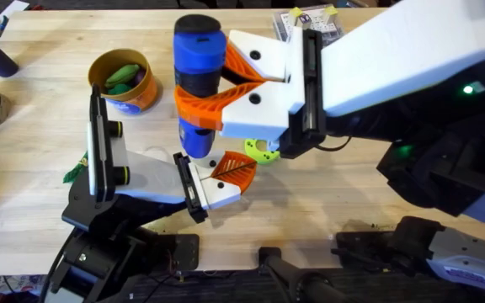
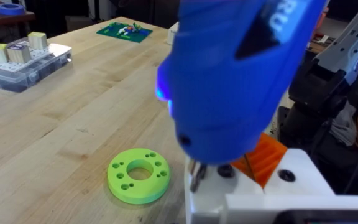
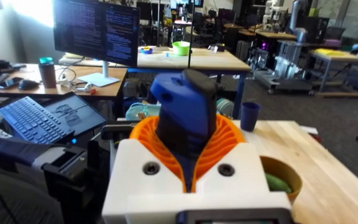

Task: Pick up the gripper from the table and insert it into the empty holder that is missing its gripper. Then pick up a screw, insert it into the mounting hole, and use the screwdriver to tighten it. Finally, clean up the table by picking up the vegetable and placing it into the bucket.

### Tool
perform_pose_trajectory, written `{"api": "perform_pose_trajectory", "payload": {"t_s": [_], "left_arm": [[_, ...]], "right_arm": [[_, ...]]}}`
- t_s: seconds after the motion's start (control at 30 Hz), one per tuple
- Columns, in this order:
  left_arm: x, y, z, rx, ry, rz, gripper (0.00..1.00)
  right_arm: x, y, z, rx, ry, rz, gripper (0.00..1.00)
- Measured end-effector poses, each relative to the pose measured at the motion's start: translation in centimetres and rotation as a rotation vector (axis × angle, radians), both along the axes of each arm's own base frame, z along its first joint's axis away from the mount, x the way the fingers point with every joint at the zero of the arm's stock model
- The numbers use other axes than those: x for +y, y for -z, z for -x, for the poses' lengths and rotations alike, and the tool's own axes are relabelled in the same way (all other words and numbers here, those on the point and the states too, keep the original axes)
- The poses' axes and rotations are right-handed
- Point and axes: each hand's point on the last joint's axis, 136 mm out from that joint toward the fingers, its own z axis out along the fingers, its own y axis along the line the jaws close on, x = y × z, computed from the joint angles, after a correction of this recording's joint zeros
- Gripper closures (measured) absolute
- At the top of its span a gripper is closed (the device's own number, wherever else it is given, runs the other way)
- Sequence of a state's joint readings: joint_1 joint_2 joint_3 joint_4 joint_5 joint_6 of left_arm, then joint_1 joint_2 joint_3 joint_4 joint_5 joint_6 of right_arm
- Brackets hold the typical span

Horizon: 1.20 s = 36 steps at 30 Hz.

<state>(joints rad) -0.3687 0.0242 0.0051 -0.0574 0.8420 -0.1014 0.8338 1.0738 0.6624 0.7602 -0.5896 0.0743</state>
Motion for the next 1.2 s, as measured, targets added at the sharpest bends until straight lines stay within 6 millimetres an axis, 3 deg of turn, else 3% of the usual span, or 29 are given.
{"api": "perform_pose_trajectory", "payload": {"t_s": [0.17, 0.33, 0.67, 0.93, 1.2], "left_arm": [[0.0, 0.1, 0.0, 0.012, -0.001, -0.001, 0.985], [0.0, 0.1, 0.0, 0.012, -0.001, 0.000, 0.985], [0.0, 0.1, 0.0, 0.013, -0.001, 0.000, 0.985], [0.0, 0.1, 0.0, 0.013, -0.001, 0.000, 0.985], [0.0, 0.1, 0.0, 0.013, -0.001, 0.000, 0.985]], "right_arm": [[0.2, 0.6, -0.1, 0.008, -0.004, 0.009, 0.964], [-0.3, -1.2, 0.4, -0.052, -0.005, -0.056, 0.965], [-1.0, -2.3, 0.8, -0.068, -0.004, -0.080, 0.963], [-2.6, -4.3, 1.9, -0.088, -0.003, -0.127, 0.965], [-2.4, -2.0, 0.7, 0.005, 0.019, -0.039, 0.964]]}}
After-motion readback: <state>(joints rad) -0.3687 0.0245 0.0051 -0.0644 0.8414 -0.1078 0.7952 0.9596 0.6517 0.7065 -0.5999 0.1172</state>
